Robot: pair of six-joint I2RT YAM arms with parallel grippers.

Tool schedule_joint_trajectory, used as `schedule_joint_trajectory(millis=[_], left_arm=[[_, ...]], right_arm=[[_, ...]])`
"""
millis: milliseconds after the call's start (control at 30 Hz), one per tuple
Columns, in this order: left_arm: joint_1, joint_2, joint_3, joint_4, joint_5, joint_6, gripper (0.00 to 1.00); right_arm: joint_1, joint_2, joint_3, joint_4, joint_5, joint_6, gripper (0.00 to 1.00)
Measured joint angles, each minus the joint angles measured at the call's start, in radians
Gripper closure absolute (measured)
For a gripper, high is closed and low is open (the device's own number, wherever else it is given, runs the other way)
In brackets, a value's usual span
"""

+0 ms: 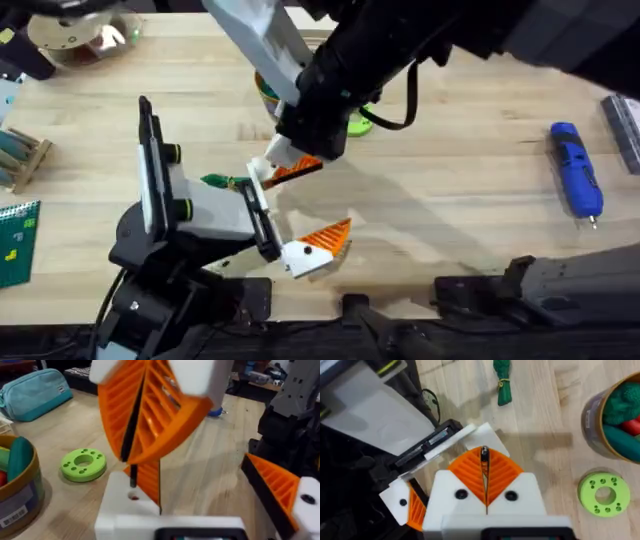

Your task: Pick up the gripper from the table and insert it into the empty holder that is missing its gripper. Then pick up a screw, insert it into the mounting hole, and use the screwdriver to tighten it. Finally, clean up the table by picking up the vegetable and placing it into the bucket.

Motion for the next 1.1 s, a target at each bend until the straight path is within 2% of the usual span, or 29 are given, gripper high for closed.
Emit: schedule_joint_trajectory(millis=[1100], left_arm=[[0.0,0.0,0.0,0.0,0.0,0.0,0.015]], right_arm=[[0.0,0.03,0.0,-0.005,-0.012,0.016,0.994]])
